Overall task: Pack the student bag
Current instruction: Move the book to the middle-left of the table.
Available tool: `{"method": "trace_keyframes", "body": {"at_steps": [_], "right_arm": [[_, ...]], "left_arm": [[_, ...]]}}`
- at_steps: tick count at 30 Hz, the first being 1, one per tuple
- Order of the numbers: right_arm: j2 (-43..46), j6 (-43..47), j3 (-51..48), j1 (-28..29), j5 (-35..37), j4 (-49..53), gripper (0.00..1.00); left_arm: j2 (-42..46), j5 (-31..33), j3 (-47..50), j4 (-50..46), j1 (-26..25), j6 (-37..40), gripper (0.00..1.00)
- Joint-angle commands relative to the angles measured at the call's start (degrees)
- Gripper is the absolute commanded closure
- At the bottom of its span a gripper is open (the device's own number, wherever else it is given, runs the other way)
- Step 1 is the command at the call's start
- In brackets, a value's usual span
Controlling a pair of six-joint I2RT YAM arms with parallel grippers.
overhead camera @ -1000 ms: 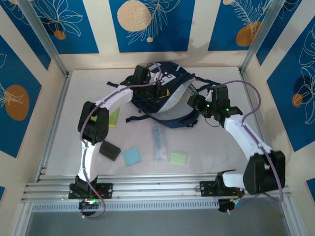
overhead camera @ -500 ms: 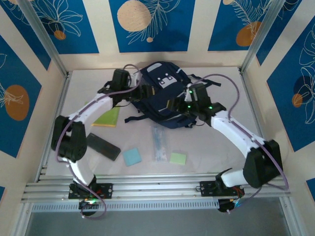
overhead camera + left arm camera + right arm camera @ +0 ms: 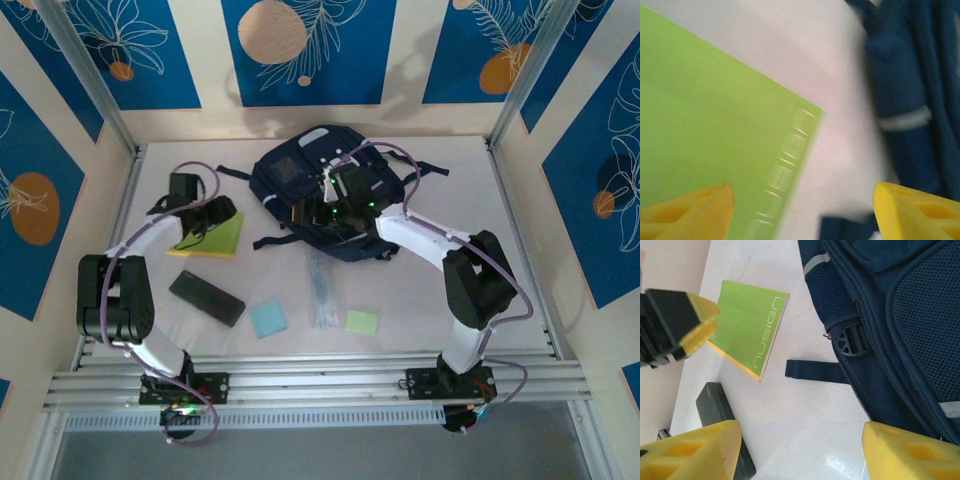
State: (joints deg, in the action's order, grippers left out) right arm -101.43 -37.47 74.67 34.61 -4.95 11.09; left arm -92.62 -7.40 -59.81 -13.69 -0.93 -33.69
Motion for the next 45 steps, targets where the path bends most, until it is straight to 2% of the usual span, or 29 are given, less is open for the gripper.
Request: {"method": "trace_keyframes", "body": {"at_steps": [1,8,15,21,27,32,37,45], "right_arm": [[-0.8,0.9,1.7,0.2,-1.6,-0.9,0.35],[-1.7,0.8,1.2,0.2,-1.6,-1.4,0.35],[-2.3,0.3,1.1,0.3,-2.3,-2.3,0.35],[-2.1,-0.3,0.7,0.3,-3.0,-3.1,0.35],[-2.0,-0.5,0.8,0.3,-3.2,-3.3,0.35],[-2.1,-0.8,0.4,0.3,-3.5,-3.7,0.35],[-1.5,-0.8,-0.4,0.2,-3.3,-3.7,0.35],[0.4,-0.4,-2.1,0.3,-2.8,-4.4,0.35]], "left_arm": [[-0.4,5.6,-0.9,0.1,5.3,1.6,0.25],[-8.9,6.5,-8.2,-2.1,13.3,1.0,0.25],[-14.0,10.5,-16.1,-7.8,13.7,3.5,0.25],[-12.2,11.5,-10.8,-3.0,13.5,2.7,0.26],[-8.5,13.8,-4.4,-0.4,10.6,1.5,0.29],[-7.7,13.7,-1.8,0.5,5.9,-0.5,0.29],[-11.7,13.2,-2.7,-1.3,1.8,-2.2,0.29],[-17.8,10.7,-5.2,-6.6,-2.1,-0.3,0.30]]}}
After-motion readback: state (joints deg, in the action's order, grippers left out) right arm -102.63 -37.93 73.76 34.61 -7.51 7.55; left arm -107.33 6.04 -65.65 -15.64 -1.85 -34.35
